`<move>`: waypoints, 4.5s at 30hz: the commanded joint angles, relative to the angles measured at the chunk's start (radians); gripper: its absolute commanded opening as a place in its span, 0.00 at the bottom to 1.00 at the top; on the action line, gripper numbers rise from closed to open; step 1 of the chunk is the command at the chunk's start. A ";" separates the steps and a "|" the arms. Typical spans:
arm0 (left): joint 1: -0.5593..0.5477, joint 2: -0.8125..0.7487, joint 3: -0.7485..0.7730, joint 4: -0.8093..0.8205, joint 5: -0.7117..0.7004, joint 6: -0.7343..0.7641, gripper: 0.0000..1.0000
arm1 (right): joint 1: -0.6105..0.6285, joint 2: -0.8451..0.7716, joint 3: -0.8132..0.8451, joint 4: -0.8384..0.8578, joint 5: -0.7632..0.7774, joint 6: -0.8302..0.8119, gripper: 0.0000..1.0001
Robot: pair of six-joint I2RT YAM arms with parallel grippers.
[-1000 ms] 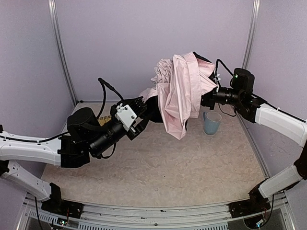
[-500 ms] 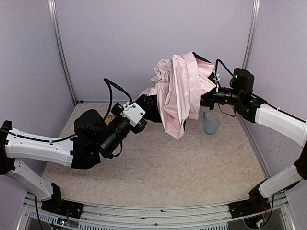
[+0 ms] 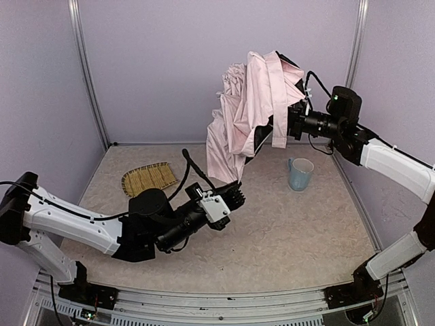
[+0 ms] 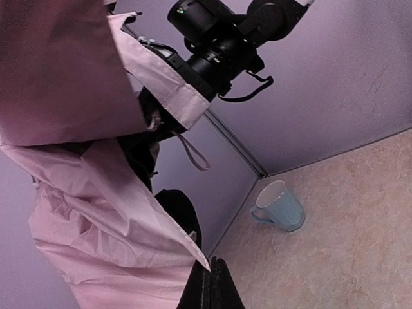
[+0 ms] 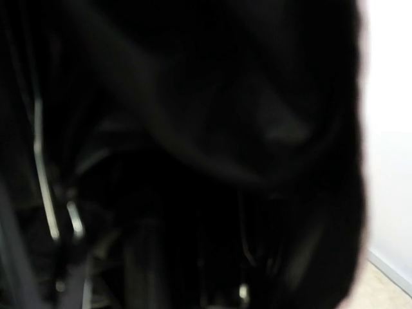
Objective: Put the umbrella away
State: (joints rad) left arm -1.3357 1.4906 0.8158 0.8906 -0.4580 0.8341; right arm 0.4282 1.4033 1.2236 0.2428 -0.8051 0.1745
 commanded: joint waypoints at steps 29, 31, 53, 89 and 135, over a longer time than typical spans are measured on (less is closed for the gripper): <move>-0.005 -0.361 -0.180 -0.243 0.637 -0.337 0.74 | -0.046 -0.097 0.041 -0.196 0.378 -0.428 0.00; -0.006 -0.340 -0.095 -0.249 0.622 -0.386 0.59 | -0.044 -0.095 0.050 -0.209 0.388 -0.432 0.00; 0.276 -0.005 0.295 -0.312 0.499 -0.712 0.76 | 0.155 -0.119 0.034 -0.235 0.357 -0.549 0.00; 0.310 -0.282 -0.103 -0.597 0.558 -0.395 0.00 | 0.043 -0.197 0.102 -0.415 -0.010 -0.557 0.00; 0.487 0.348 -0.267 0.307 0.502 0.132 0.00 | 0.725 0.059 -0.531 -0.321 0.481 -0.756 0.00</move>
State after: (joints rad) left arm -0.8700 1.8404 0.4938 1.0607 0.1432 0.9260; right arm 1.1088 1.3773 0.7383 -0.0929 -0.2821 -0.5724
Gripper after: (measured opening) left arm 0.006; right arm 0.260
